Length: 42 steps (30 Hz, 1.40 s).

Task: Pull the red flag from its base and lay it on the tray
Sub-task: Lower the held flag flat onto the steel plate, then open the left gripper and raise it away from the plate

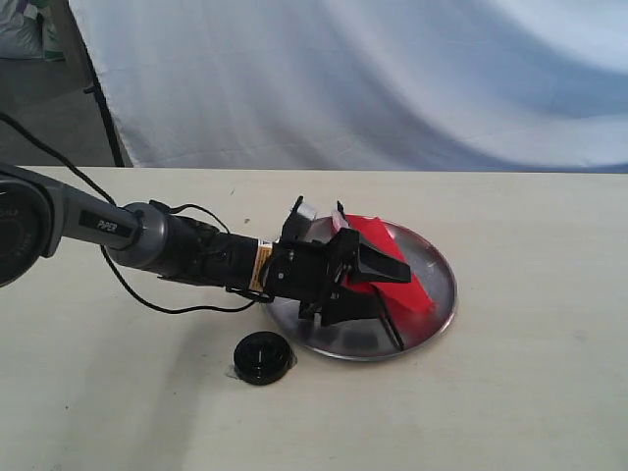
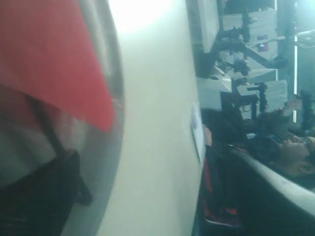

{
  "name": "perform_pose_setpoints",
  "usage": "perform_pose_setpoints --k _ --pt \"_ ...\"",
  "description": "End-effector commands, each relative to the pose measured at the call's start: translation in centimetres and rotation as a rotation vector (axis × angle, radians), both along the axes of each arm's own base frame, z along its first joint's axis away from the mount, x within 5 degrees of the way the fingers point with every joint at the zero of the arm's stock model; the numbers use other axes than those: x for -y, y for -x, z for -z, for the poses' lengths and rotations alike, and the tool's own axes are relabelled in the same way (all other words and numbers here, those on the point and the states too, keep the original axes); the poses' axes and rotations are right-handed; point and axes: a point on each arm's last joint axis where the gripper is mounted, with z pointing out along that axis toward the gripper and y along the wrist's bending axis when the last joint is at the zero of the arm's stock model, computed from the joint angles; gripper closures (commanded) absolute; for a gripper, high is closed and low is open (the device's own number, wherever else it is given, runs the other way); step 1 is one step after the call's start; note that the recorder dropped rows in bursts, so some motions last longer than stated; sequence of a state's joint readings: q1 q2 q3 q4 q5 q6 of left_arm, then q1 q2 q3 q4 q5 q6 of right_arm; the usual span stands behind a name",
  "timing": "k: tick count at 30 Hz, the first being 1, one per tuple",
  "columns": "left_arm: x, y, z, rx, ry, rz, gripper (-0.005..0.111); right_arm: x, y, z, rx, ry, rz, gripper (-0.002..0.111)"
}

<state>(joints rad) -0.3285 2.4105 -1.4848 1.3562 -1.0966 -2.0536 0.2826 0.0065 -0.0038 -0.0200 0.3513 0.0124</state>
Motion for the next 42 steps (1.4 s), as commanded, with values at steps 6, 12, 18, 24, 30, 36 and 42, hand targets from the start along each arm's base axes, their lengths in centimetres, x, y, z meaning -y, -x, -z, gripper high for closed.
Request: perform_pose_setpoints --k 6,12,18,24,30,36,42 --pt "-0.5 0.8 -0.5 -0.066 0.054 0.106 0.031 0.0 0.0 0.0 0.008 -0.001 -0.001 0.109" --pt "-0.7 1.3 -0.9 -0.033 -0.004 0.169 0.031 0.0 0.0 0.0 0.008 -0.001 -0.001 0.109" --pt "-0.9 1.7 -2.3 0.022 -0.055 0.231 0.032 0.0 0.0 0.0 0.008 -0.001 -0.001 0.109" --pt "-0.9 2.0 -7.4 0.139 -0.041 0.234 0.06 0.0 0.0 0.0 0.008 -0.001 -0.001 0.109" --pt "-1.4 3.3 -12.7 0.295 -0.088 0.286 0.106 0.0 0.0 0.0 0.008 -0.001 -0.001 0.109" --pt "-2.0 5.0 -16.6 0.432 -0.099 0.306 0.106 0.0 0.0 0.0 0.008 -0.001 -0.001 0.109" --pt "-2.8 7.5 -18.7 0.597 -0.102 0.337 0.107 0.0 0.0 0.1 0.006 0.0 -0.001 0.109"
